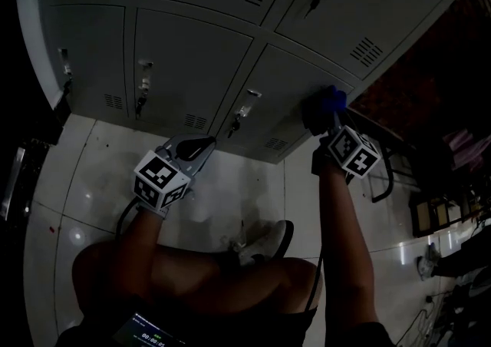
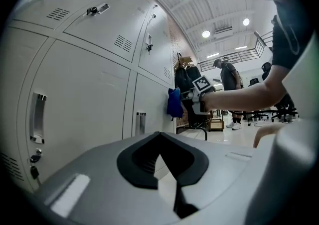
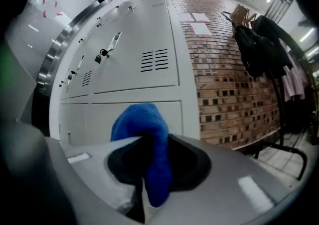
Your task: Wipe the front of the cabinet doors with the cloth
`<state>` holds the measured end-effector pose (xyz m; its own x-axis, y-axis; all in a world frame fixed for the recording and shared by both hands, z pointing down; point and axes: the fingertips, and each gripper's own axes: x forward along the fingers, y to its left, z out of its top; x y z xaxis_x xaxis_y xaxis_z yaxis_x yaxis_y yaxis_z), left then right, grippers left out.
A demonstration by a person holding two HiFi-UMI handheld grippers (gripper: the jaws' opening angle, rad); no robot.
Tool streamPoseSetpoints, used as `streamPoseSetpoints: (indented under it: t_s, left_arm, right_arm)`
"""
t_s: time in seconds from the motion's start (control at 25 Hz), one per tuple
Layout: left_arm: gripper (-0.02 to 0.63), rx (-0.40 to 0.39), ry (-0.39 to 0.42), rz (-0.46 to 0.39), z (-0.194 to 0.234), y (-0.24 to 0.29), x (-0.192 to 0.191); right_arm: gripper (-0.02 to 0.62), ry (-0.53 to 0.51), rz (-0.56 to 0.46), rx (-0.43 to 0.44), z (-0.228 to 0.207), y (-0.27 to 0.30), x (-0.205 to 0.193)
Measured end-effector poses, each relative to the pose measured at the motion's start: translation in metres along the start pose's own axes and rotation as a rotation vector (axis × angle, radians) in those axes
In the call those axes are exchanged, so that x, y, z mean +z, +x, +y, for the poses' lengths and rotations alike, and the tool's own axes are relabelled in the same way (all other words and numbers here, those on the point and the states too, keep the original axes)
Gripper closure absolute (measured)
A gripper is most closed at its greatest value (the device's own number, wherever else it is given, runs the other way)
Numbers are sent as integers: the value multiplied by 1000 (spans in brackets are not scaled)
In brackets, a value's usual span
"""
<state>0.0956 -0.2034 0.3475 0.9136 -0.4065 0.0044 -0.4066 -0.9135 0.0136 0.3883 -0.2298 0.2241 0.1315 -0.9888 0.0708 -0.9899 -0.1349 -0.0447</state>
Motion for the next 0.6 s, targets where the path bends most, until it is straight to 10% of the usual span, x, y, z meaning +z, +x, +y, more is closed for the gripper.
streamPoseSetpoints:
  t_s: [0.6]
  left_arm:
    - [606,37,-42,-36,15,-9,4]
  right_arm:
    - [518,-12,49,266,182,54,-52]
